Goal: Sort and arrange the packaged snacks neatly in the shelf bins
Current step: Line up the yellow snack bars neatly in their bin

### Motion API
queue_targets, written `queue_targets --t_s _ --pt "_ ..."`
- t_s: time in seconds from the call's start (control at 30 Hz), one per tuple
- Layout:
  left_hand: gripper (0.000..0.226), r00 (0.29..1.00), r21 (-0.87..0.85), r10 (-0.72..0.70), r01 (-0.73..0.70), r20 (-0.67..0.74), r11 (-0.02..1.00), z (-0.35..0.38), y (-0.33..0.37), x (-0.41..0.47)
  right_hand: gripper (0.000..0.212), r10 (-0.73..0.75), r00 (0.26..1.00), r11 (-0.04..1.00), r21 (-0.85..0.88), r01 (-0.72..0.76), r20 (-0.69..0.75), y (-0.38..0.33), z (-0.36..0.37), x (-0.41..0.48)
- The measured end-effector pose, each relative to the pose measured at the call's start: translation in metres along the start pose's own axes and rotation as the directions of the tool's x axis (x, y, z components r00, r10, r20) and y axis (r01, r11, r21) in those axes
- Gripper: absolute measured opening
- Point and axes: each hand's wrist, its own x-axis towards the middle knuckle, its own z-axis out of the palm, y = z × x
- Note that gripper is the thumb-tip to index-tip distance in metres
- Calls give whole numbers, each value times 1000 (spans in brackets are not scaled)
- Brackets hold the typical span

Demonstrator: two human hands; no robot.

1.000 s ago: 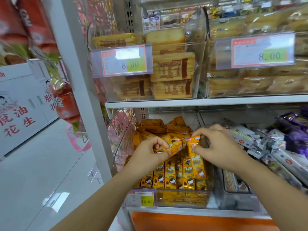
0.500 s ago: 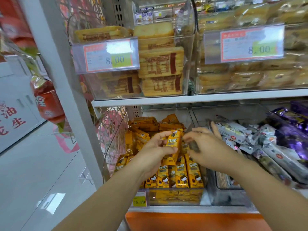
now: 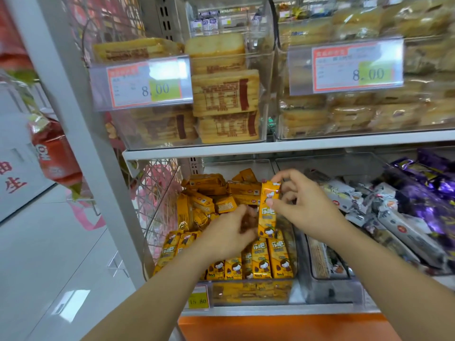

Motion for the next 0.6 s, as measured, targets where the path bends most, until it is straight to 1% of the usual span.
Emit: queue_targets --t_s 0.03,0.07,0.13,0.23,0.37,0.47,0.6 --pt "36 999 117 -8 2 52 993 4 -1 0 29 -10 1000 998 -60 12 24 0 1 -1" --pt "39 996 187 -15 -1 88 982 6 0 1 28 -15 999 994 -108 20 45 0 2 -3" --pt "37 989 257 -33 -4 141 966 6 -1 2 28 -16 999 990 -141 23 51 0 2 -4" --pt "46 968 352 -129 46 217 935 3 -2 2 29 -15 1000 989 -146 19 26 -2 1 -4" --pt "59 945 349 -181 78 272 934 0 4 1 31 3 999 999 -48 -5 -35 -6 -3 -6" --pt "69 935 329 -183 78 303 941 -2 4 1 31 25 999 996 -86 -28 -38 -6 -1 -7" --pt "67 931 246 -153 71 331 967 -8 2 0 29 55 998 994 -92 -58 -32 -3 3 -6"
